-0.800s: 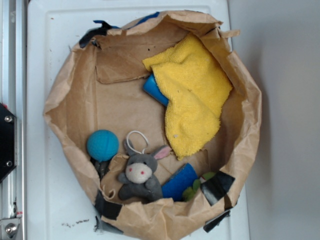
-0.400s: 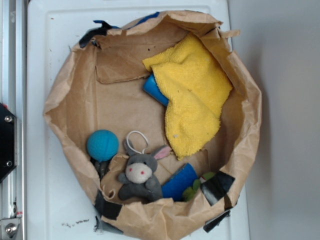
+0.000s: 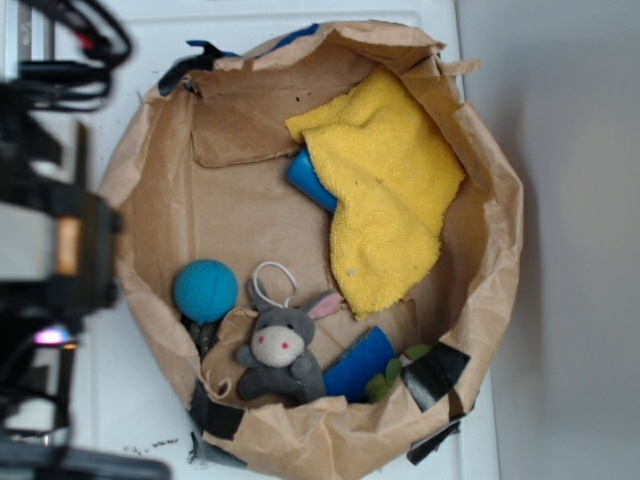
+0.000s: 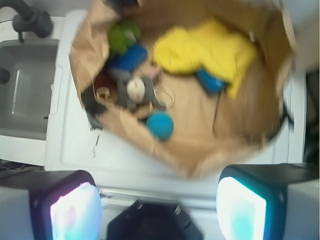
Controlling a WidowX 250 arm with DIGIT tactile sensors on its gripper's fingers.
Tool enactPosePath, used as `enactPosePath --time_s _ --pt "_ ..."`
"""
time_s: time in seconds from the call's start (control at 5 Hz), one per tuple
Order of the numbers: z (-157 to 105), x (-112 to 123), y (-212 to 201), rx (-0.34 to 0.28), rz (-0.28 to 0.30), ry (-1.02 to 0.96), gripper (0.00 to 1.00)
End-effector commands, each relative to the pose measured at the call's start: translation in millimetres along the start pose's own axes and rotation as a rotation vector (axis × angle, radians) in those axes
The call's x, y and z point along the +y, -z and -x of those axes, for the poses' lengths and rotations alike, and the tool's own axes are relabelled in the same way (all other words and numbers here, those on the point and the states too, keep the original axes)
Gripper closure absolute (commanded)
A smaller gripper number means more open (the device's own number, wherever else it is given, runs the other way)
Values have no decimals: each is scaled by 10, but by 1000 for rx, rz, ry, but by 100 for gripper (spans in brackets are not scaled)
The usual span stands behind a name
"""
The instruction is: Grab the gray animal.
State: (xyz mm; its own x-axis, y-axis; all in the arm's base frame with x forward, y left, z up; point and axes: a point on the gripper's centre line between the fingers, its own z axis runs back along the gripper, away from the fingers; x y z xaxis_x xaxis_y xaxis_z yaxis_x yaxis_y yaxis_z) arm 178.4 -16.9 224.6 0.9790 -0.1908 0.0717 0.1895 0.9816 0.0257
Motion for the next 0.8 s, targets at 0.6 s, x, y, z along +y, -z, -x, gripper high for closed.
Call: enactPosePath --time_s 0.6 --pt "-629 122 701 -54 86 337 0"
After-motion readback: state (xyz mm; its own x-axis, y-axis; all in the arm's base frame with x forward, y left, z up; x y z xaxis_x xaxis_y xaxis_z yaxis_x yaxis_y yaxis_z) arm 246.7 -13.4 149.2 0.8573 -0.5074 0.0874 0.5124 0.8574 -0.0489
